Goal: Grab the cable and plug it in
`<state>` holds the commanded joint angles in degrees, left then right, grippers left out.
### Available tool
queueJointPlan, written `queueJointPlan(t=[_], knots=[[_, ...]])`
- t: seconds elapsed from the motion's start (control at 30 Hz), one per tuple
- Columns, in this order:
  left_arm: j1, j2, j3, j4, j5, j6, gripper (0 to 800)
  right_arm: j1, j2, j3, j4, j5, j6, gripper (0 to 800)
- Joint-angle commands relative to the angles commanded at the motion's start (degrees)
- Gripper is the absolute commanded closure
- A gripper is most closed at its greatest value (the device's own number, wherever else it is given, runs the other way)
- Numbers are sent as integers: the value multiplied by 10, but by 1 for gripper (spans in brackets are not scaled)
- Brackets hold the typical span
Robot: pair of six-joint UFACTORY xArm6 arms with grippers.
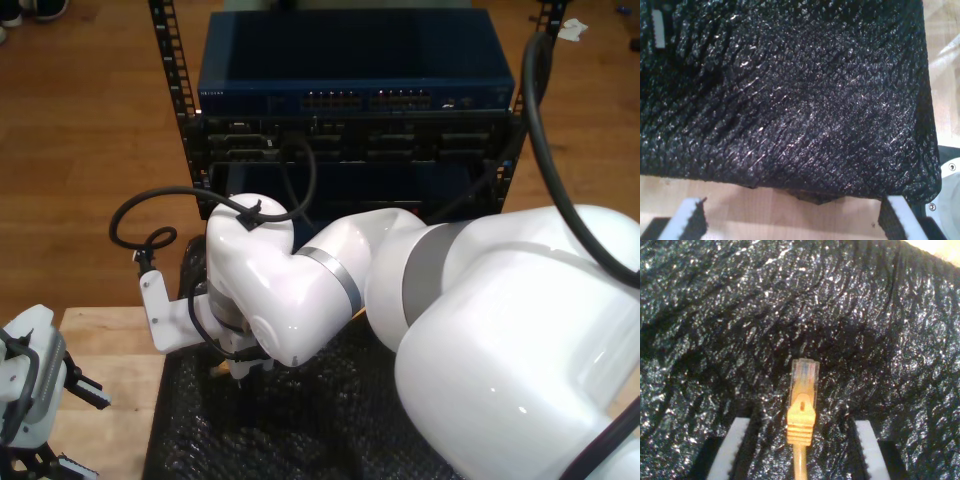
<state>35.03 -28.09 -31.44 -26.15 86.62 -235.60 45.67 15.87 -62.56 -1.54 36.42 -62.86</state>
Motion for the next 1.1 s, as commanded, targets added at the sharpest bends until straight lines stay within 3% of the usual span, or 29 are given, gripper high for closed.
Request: queueJointPlan(t=[0.2, 0.53, 1.1], knots=[[0, 0, 0, 0, 0, 0, 1, 2, 0, 0, -14, 0, 13, 347], [0, 0, 0, 0, 0, 0, 1, 9, 3, 0, -120, 2, 101, 377], [0, 0, 0, 0, 1, 0, 1, 24, 3, 1, -121, 4, 134, 376]])
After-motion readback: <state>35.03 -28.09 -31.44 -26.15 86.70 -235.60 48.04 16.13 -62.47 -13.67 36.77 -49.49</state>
